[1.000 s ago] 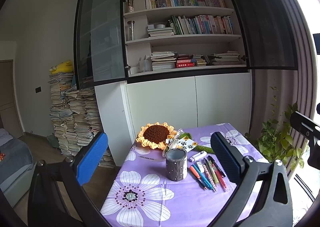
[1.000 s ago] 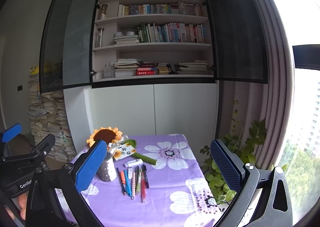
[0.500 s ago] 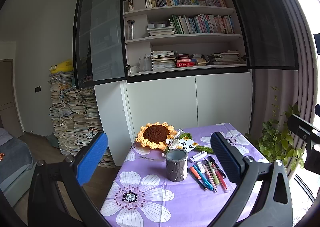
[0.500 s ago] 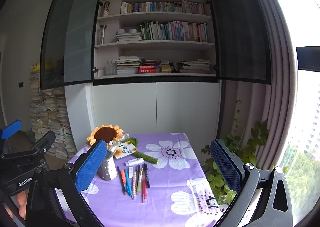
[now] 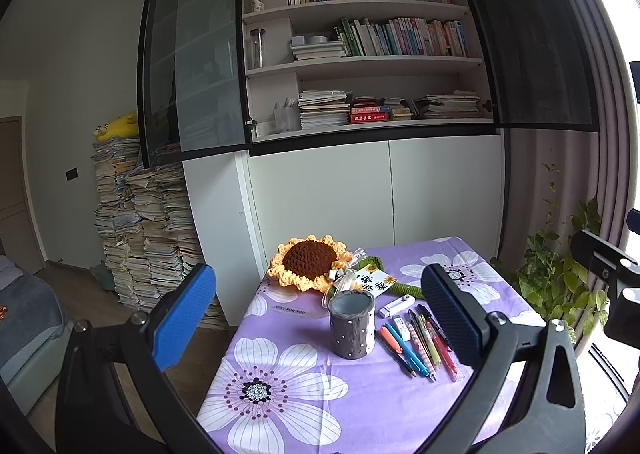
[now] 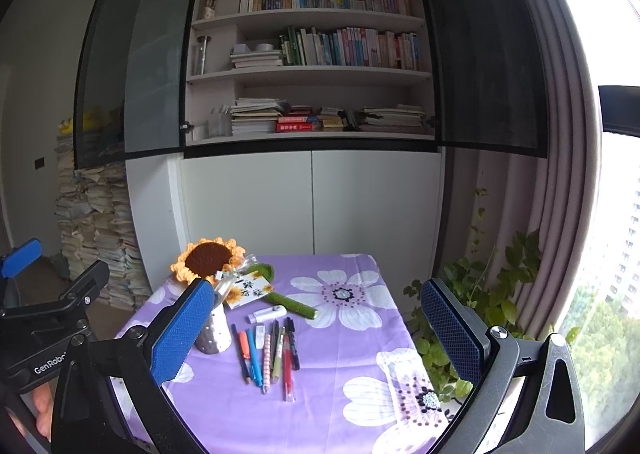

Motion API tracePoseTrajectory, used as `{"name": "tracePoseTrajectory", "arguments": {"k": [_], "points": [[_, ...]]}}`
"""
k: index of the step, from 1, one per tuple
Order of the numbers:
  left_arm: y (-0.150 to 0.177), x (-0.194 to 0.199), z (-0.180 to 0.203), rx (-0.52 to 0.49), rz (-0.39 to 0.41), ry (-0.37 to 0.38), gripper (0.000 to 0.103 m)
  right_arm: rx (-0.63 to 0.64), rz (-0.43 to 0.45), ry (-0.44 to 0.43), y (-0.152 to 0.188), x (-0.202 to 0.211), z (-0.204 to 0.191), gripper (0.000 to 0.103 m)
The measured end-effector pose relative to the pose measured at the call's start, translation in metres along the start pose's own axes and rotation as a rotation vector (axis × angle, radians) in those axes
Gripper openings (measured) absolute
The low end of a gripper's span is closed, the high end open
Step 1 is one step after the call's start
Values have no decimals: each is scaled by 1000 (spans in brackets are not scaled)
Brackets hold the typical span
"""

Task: Organize stationery

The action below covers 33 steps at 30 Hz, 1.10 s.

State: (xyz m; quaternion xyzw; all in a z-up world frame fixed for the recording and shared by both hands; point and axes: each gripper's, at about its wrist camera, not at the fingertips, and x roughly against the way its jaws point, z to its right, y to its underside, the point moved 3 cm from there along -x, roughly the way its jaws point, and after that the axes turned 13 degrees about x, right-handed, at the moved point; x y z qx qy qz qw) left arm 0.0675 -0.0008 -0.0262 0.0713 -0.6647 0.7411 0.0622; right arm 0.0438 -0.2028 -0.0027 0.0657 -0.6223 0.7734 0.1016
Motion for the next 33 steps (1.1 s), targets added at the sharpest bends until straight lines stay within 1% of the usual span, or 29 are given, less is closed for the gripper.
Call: {"name": "tracePoseTrajectory", "arguments": {"k": [10, 16, 19, 22, 27, 29, 30, 31, 32, 33], "points": [[0, -5, 0, 0, -1, 4, 102, 1, -4, 0, 1, -5, 1, 103], [6, -17, -7, 6, -30, -13, 102, -1, -24, 3, 5, -16, 2, 103], [13, -31, -12, 9, -67, -31, 102, -1, -47, 7, 9, -27, 3, 103], [24, -50, -21, 19, -122, -54, 102, -4, -76, 9, 17, -37, 3, 103], [47, -82, -29, 17, -200, -74, 102, -1, -162, 4, 34, -71, 5, 103], [58, -97, -29, -1, -230, -69, 102, 0, -200, -22, 43, -87, 3, 103], [66, -106, -28, -14, -250, -62, 102, -2, -217, -45, 47, -96, 2, 102], [70, -112, -27, -23, -264, -55, 102, -3, -234, -71, 51, -106, 1, 96], [77, -121, -24, -36, -287, -44, 102, -3, -251, -92, 54, -112, -1, 87], [81, -129, -23, -43, -305, -38, 102, -2, -273, -115, 57, -121, -3, 83]]}}
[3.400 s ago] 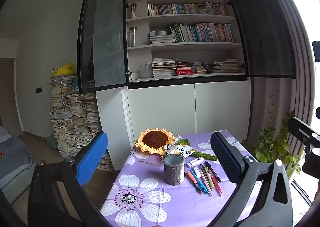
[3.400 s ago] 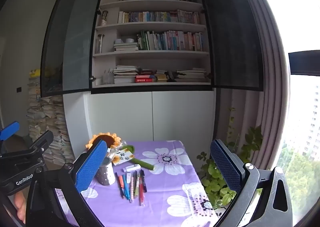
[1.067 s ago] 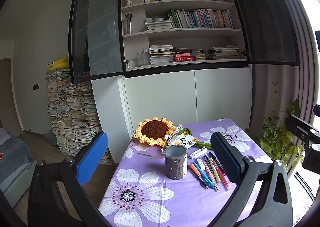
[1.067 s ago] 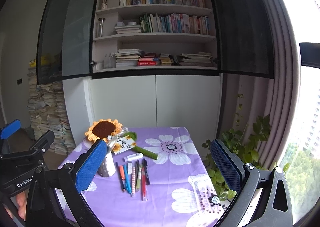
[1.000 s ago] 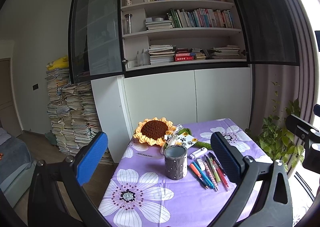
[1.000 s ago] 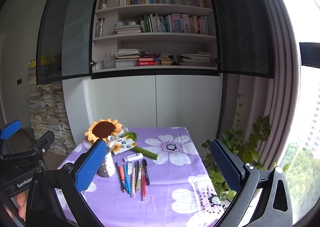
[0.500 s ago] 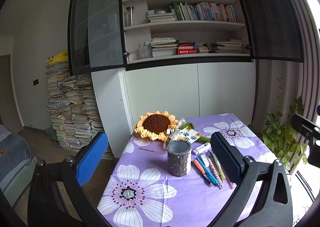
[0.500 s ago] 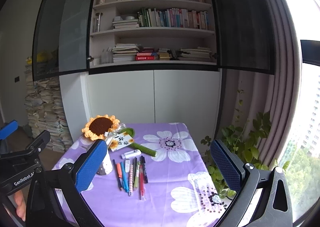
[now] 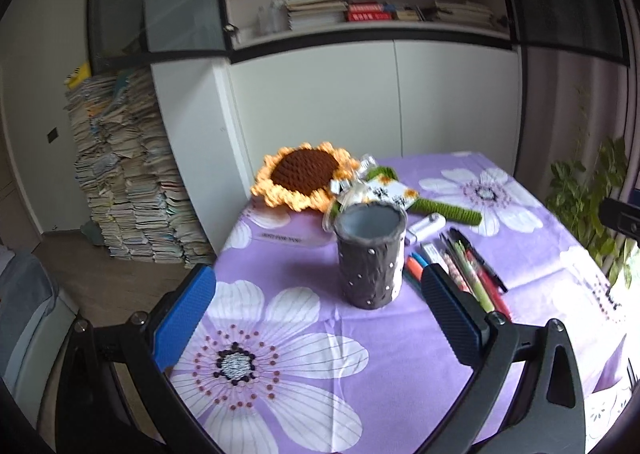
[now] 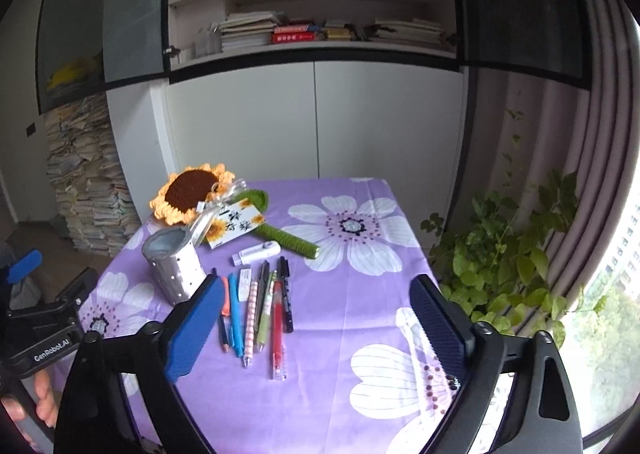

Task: Organize stationery
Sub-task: 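Close the left tool on the grey pen cup while the right tool grasps the black marker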

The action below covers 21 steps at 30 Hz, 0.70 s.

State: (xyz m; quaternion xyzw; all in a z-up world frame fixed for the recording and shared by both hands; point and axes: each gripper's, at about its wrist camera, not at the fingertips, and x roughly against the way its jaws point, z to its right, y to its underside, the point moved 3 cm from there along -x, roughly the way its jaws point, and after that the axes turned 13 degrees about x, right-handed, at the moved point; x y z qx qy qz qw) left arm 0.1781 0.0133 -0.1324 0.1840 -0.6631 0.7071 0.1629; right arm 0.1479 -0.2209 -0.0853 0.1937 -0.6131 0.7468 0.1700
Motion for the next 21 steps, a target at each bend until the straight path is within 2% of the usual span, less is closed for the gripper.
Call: {"name": "tracePoseTrajectory", "arguments": {"k": [3, 8, 9, 14, 19, 21], "points": [[3, -29, 4, -10, -42, 20, 102, 7, -60, -38, 3, -28, -2, 71], [5, -68, 7, 2, -98, 51, 102, 50, -153, -105, 4, -78, -4, 39], [5, -77, 8, 2, -109, 53, 102, 56, -171, -122, 4, -88, -4, 37], [3, -104, 12, 18, -149, 66, 102, 42, -281, -191, 3, -141, -1, 34], [-4, -115, 13, 36, -118, 76, 102, 100, -343, -210, -7, -181, -11, 34], [-5, -119, 12, 33, -115, 82, 102, 108, -375, -235, -9, -198, -16, 29]]}}
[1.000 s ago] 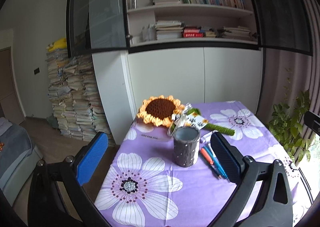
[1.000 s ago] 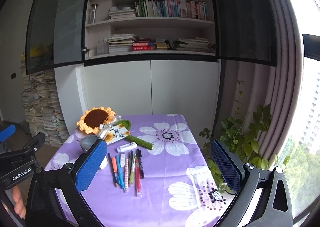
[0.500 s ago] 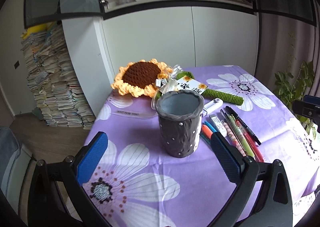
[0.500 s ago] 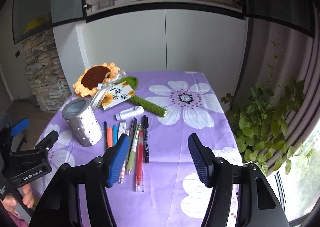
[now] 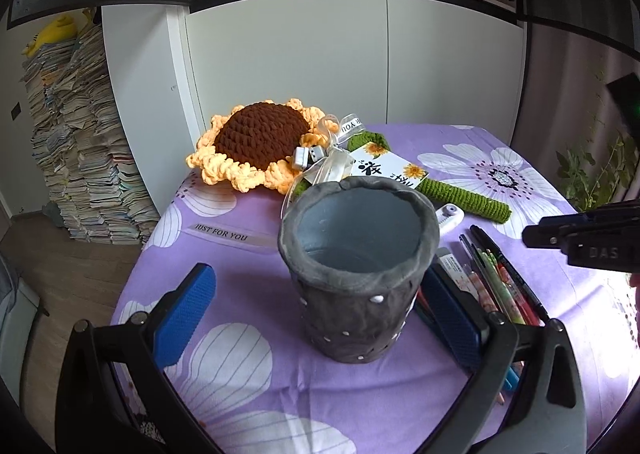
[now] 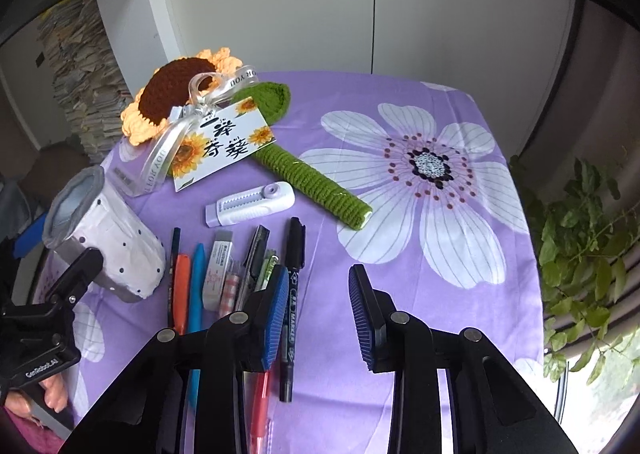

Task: Organize stationery
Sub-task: 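Close the left tool on the grey pen cup while the right tool grasps the black marker, then lift the black marker with the right tool and drop it into the cup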

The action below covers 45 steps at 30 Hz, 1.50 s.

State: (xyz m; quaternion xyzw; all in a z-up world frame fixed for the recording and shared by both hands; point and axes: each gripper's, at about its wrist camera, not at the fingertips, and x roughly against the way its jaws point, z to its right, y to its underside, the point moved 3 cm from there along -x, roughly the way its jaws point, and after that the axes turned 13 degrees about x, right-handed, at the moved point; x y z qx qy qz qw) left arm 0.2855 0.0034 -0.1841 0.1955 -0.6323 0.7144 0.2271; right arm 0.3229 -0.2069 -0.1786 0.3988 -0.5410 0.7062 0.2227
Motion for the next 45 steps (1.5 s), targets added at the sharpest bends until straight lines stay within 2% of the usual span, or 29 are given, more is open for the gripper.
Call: {"name": "tracePoseTrajectory", "arguments": {"k": [4, 9, 11, 22, 25, 28, 32, 38, 43, 45], "points": [[0, -1, -2, -29, 7, 38, 97, 7, -61, -56, -13, -27, -2, 25], [1, 1, -5, -50, -17, 129, 72, 9, -90, -62, -23, -44, -6, 25], [1, 1, -7, -40, -31, 154, 66, 12, -99, -60, -26, -48, -8, 25], [4, 10, -9, -81, -16, 146, 65, 6, -155, -31, -33, -71, -7, 25], [7, 12, -10, -90, -17, 141, 66, 35, -168, -11, -35, -72, -9, 15], [8, 13, -13, -82, -21, 144, 66, 42, -162, -17, -35, -68, -10, 15], [9, 14, -14, -86, -17, 149, 66, 23, -82, -1, -39, -39, -8, 15], [10, 14, -17, -74, -14, 163, 66, 70, 130, 14, -54, 46, -31, 15], [11, 15, -15, -87, -9, 158, 66, 156, 320, -29, -70, 112, -71, 15], [11, 15, -12, -99, -4, 152, 66, 178, 386, -71, -77, 129, -86, 15]]}}
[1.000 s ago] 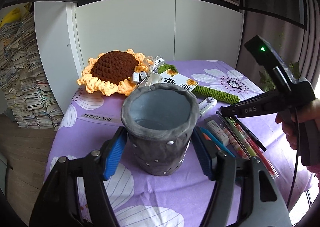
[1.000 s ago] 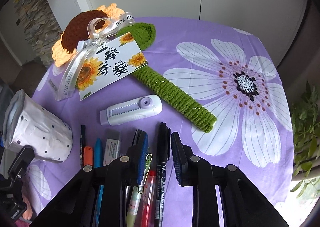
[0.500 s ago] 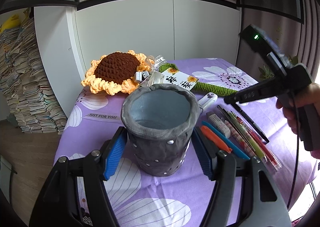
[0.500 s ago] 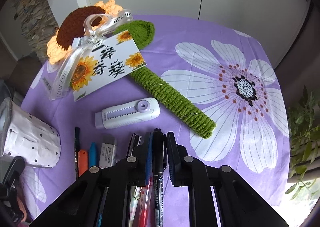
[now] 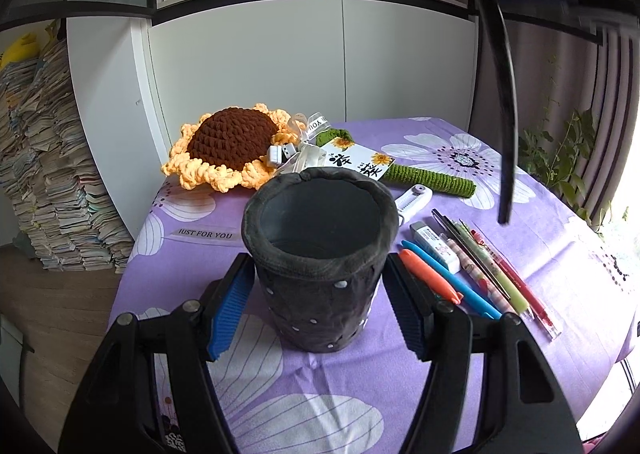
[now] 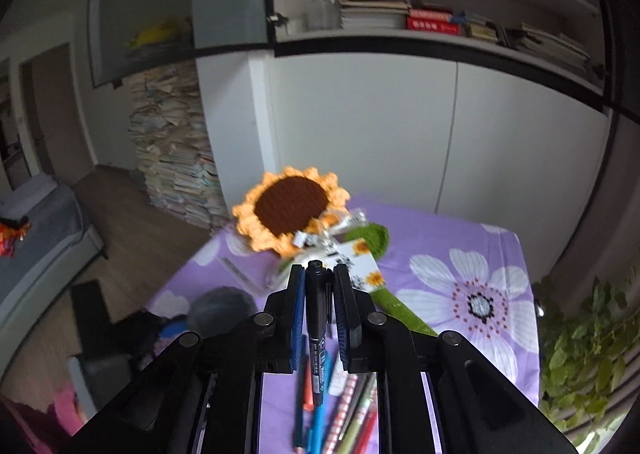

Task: Organize stationery
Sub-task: 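Lift the black marker with the right tool and drop it into the cup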

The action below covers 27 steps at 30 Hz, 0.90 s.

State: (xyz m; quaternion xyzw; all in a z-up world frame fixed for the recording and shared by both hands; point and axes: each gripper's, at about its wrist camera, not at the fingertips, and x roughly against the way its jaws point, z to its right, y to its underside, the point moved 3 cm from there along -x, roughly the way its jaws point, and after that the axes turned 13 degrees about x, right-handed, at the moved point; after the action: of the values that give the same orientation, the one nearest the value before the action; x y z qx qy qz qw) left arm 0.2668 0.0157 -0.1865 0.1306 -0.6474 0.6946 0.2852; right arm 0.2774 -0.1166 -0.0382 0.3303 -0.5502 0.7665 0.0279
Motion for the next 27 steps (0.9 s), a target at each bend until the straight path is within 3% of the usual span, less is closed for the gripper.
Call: {"name": "tracePoseTrajectory", "arguments": {"k": [4, 8, 13, 20, 27], "points": [[2, 2, 6, -39, 15, -11, 66, 13, 110, -90, -27, 11, -20, 15], [3, 3, 6, -50, 18, -14, 66, 22, 151, -136, -37, -7, -31, 15], [2, 1, -1, -28, 5, 2, 66, -22, 116, -211, -29, -41, -33, 15], [1, -1, -3, -10, 4, 13, 66, 11, 44, -232, -11, -69, -41, 15], [2, -1, -3, -12, 7, 8, 66, 33, 18, -221, 4, -71, -43, 15]]}}
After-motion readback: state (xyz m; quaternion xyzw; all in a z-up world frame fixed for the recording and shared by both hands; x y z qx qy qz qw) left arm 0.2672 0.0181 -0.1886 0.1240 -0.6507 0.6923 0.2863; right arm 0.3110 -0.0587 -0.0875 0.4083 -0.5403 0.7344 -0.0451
